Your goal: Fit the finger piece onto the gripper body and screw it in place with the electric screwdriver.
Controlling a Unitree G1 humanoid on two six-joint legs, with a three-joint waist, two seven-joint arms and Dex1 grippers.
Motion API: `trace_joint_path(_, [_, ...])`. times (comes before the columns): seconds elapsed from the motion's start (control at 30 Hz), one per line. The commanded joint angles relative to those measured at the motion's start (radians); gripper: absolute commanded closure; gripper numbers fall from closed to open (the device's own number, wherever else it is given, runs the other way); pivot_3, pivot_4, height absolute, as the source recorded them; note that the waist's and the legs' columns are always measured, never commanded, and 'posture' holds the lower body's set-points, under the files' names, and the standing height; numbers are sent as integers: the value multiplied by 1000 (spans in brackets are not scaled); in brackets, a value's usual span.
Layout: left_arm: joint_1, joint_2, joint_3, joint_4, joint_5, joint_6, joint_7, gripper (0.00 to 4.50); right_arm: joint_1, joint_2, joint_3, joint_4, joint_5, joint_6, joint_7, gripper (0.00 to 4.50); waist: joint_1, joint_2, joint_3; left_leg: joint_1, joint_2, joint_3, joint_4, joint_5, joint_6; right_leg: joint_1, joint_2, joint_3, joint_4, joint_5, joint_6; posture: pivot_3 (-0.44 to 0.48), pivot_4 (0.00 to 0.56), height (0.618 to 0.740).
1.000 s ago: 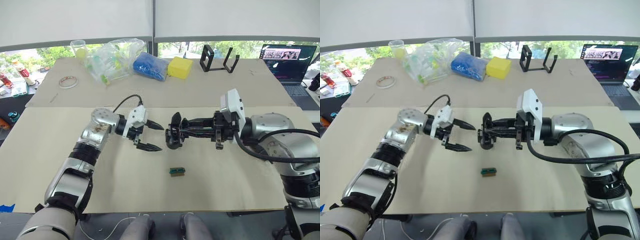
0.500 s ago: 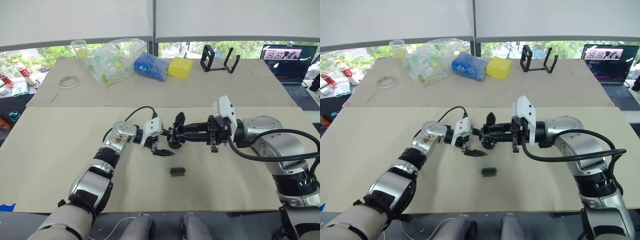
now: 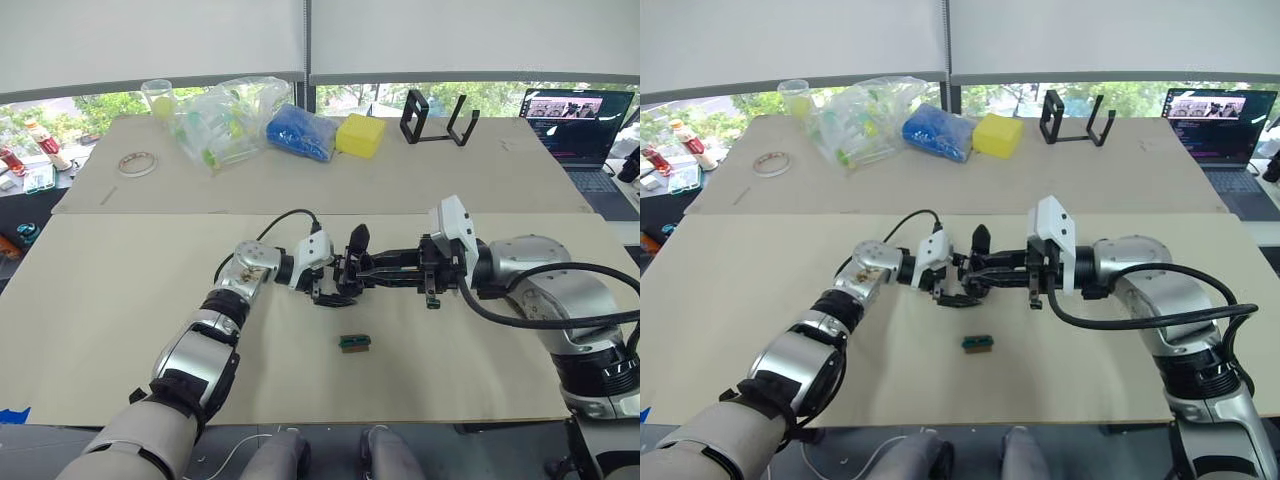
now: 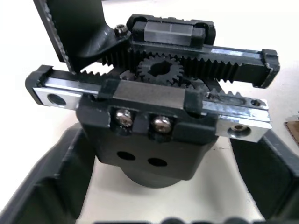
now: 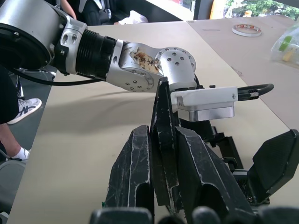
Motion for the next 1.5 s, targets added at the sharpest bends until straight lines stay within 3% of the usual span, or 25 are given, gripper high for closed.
trace_joint_path(0.03, [-1,-9,22,-9,-5,-20,-14,1738,-1,-8,-41,-41,14,-3,-5,4192,1,0,0,0,0,0,0,0,0,0,0,0,0,0,0,0,150,740])
trace_joint_path(0.07, [8,-10,24,-17,-6,-20,-16,2180,-1,-8,-42,-42,14,-3,-6,4192,1,0,0,0,0,0,0,0,0,0,0,0,0,0,0,0,150,740])
trace_joint_path(0.4, [144,-27,27,-242,-20,67,30,2207,-13,-5,-48,-33,15,-10,-3,4192,4,0,0,0,0,0,0,0,0,0,0,1,0,0,0,0,150,740])
trace_joint_path(0.6, [166,-18,14,-253,10,61,64,2207,-24,5,-38,-19,13,-16,9,4192,4,0,0,0,0,0,1,0,0,0,0,1,0,0,0,0,150,740])
trace_joint_path(0.73, [171,-15,11,-257,7,74,59,254,-36,13,-32,-3,5,-21,13,4192,3,0,0,0,0,0,1,0,0,0,0,1,0,0,0,0,150,740])
trace_joint_path(0.77, [175,-15,9,-261,6,73,56,7,-37,14,-31,-2,5,-21,14,4192,3,0,0,0,0,0,1,0,0,0,0,1,0,0,0,0,150,740])
trace_joint_path(1.33, [157,-27,11,-243,-8,35,30,0,-42,31,-17,28,-14,-38,38,4192,3,0,0,0,0,0,1,0,0,0,0,1,0,0,0,0,150,740])
trace_joint_path(1.4, [153,-30,13,-239,-9,34,29,552,-40,32,-17,28,-14,-39,39,4192,2,0,0,0,0,0,1,0,0,0,0,0,0,0,0,0,150,740])
trace_joint_path(1.5, [143,-34,21,-231,-17,34,31,1858,-37,32,-17,28,-15,-41,42,4192,2,0,0,0,0,0,1,0,0,0,0,0,0,0,0,0,150,740])
